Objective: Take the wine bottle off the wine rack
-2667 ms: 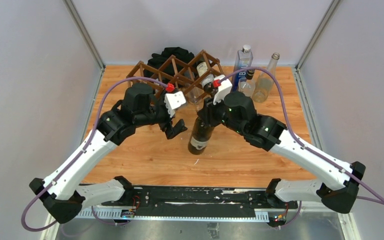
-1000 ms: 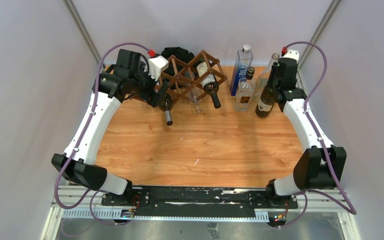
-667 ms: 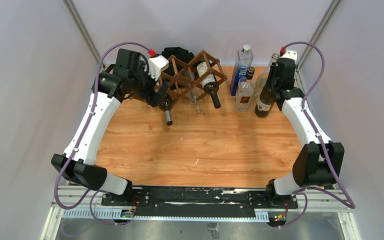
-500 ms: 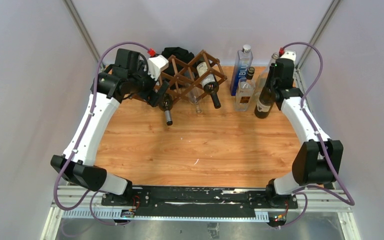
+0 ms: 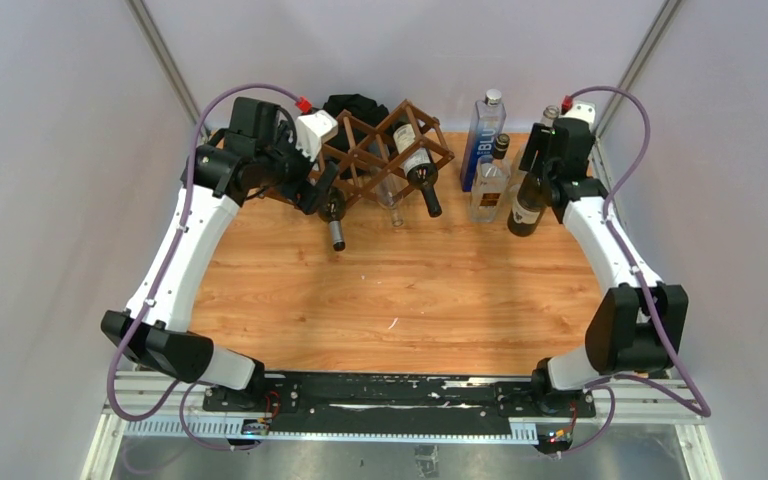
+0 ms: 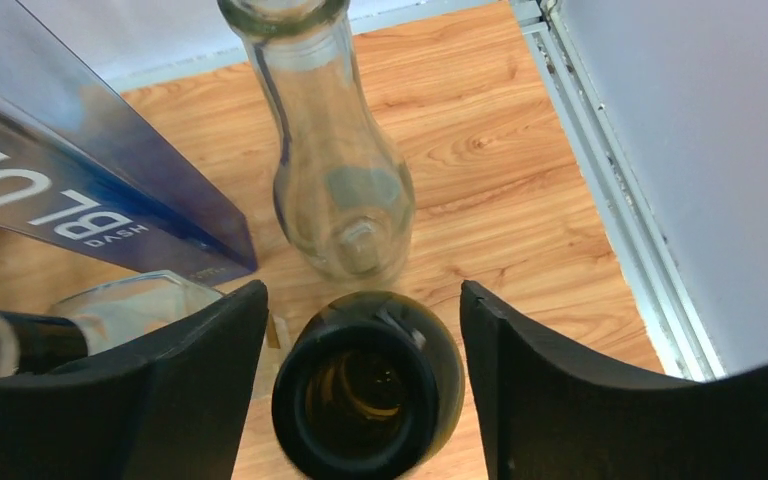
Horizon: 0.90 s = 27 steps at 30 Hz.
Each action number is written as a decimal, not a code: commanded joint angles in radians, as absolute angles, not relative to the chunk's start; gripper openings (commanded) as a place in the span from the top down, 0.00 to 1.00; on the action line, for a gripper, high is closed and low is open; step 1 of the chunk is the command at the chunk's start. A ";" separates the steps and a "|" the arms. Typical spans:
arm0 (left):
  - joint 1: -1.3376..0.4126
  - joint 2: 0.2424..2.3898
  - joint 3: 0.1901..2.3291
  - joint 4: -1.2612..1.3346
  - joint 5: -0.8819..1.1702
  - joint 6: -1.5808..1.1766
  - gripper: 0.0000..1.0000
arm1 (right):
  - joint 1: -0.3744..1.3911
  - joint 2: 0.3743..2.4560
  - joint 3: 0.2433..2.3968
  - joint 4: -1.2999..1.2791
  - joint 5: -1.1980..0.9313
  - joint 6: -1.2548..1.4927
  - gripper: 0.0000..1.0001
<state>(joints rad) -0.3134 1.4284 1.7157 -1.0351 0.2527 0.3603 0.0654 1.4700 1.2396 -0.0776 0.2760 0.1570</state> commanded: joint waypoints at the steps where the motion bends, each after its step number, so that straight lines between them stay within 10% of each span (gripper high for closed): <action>1: -0.307 1.394 1.716 -1.042 0.271 0.354 0.00 | 0.052 1.380 1.216 -0.099 0.269 0.240 0.23; 5: -0.307 1.387 1.712 -1.041 0.270 0.360 0.00 | 0.051 1.289 1.194 -0.152 0.280 0.337 0.01; 19: -0.303 1.387 1.712 -1.040 0.285 0.358 0.00 | 0.089 1.053 1.196 -0.327 -0.190 0.340 0.00; 27: -0.275 1.425 1.745 -1.040 0.310 0.311 0.00 | 0.432 1.136 1.321 -0.447 0.017 0.257 0.00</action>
